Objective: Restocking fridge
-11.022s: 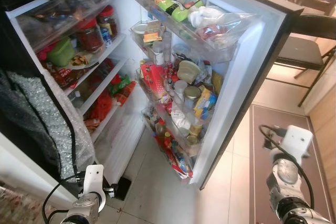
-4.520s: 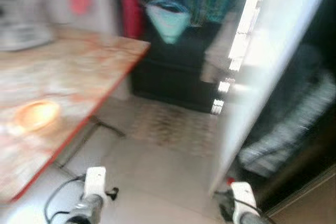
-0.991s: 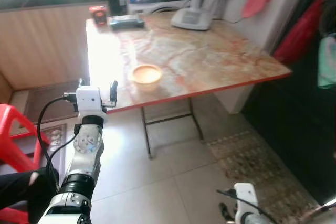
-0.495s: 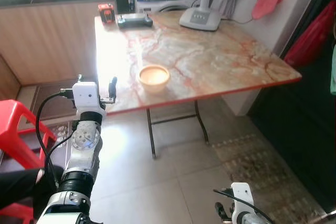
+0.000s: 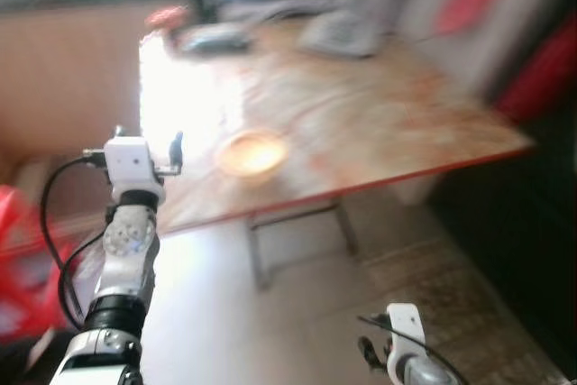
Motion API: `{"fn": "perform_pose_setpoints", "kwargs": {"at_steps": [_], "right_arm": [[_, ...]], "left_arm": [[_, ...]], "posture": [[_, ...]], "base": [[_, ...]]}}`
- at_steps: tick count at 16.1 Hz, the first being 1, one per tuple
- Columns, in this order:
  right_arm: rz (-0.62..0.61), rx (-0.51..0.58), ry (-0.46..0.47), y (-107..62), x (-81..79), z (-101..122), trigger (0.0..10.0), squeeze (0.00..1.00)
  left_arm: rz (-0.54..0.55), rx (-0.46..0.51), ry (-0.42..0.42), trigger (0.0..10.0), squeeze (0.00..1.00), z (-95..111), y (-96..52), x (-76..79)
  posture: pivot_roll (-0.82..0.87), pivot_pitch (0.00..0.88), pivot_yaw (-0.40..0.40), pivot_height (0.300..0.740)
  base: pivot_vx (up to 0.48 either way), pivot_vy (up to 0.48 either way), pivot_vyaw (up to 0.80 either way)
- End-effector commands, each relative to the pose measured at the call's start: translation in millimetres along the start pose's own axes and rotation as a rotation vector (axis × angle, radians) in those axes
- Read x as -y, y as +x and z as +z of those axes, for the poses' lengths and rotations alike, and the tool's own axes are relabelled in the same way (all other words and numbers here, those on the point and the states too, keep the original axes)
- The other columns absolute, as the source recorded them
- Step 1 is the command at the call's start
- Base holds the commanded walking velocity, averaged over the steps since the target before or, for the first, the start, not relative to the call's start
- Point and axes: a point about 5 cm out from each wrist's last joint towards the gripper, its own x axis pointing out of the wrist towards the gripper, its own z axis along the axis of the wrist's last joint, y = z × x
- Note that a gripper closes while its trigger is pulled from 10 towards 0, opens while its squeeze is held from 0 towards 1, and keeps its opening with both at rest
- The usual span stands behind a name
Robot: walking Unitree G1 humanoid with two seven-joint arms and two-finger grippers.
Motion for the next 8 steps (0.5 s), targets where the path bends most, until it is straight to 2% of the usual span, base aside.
{"fn": "perform_pose_setpoints", "kwargs": {"at_steps": [1,4,8], "right_arm": [[-0.021,-0.019,0.007,-1.8,7.8,-5.2,10.0,0.00],[-0.020,-0.019,0.006,-1.8,7.8,-5.1,10.0,0.00],[-0.016,-0.019,-0.002,-1.9,7.9,-5.5,10.0,0.00]], "left_arm": [[-0.044,0.003,-0.016,10.0,0.00,1.3,-0.5,12.1],[-0.039,0.007,-0.015,10.0,0.00,1.5,-0.8,12.1],[-0.004,-0.028,-0.034,10.0,0.00,-8.1,-7.6,11.7]], "posture": [[0.01,0.000,-0.043,0.740],[0.01,0.000,-0.043,0.740],[0.01,0.000,-0.041,0.740]], "base": [[0.352,0.000,0.00],[0.321,0.000,0.00],[0.000,0.000,0.00]]}}
